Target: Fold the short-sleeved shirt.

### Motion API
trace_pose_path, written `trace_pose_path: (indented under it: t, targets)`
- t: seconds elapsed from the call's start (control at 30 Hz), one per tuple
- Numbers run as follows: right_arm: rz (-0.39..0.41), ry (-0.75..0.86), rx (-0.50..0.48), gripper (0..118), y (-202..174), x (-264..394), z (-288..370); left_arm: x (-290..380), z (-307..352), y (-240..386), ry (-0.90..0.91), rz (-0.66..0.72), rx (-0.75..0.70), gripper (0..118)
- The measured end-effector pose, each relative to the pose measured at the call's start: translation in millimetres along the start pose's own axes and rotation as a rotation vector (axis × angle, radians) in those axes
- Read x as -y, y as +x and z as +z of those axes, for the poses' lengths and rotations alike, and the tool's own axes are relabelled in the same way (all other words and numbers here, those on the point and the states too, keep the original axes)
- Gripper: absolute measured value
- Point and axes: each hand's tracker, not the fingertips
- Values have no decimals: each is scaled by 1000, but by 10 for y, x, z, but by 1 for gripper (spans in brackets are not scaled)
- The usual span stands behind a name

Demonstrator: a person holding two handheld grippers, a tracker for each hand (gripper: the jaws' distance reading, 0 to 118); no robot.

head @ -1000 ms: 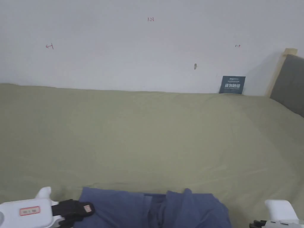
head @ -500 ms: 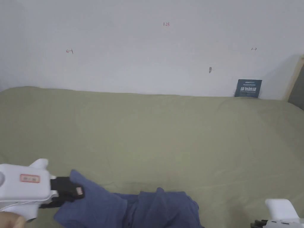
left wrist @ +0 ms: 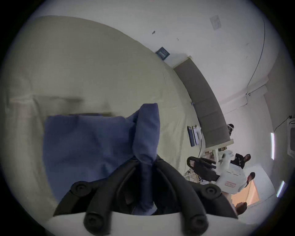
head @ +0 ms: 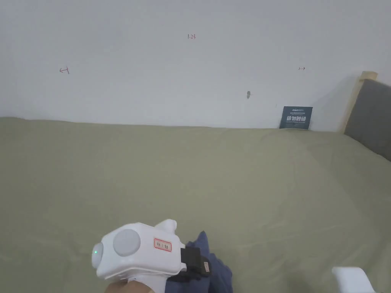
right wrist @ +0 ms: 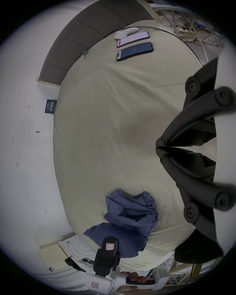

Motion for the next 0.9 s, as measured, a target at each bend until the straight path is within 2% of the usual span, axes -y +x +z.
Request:
trace_pose_path:
  t: [0.07, 0.17, 0.2, 0.27, 0.33, 0.43, 0.47, 0.57, 0.7, 0.8, 0.9]
  targets:
    - [-10, -6, 0, 7, 32, 12, -17, 20, -148, -100, -27, 9, 23, 20]
    - [-19, -13, 7, 7, 72, 32, -70, 114, -243, -163, -58, 51, 130, 82]
    - [-22, -14, 9, 7, 76, 34, -84, 140, -217, -181, -39, 64, 180, 96]
    - [-30, -20, 5, 7, 73, 35, -112, 169, -143, -204, 2, 77, 317, 97]
    - [-33, -23, -4, 7, 54, 35, -113, 177, -28, -258, 49, 86, 340, 97]
    - [-20, -20, -14, 7, 8, 34, -100, 225, 151, -371, 154, 96, 271, 92]
    - [-17, -21, -17, 7, -2, 31, -97, 254, 177, -429, 161, 103, 293, 82]
    - [-11, -14, -17, 7, -35, 17, -82, 351, 92, -466, 156, 130, 320, 19]
    - [-20, 10, -25, 7, -71, -2, -43, 523, -363, -376, 38, 86, 252, 12]
    - [-18, 26, -31, 7, -108, -12, 3, 722, -820, -324, -48, 81, 145, 5]
    - [-13, 32, -31, 7, -134, -37, 38, 809, -1045, -327, -25, 190, 246, 1]
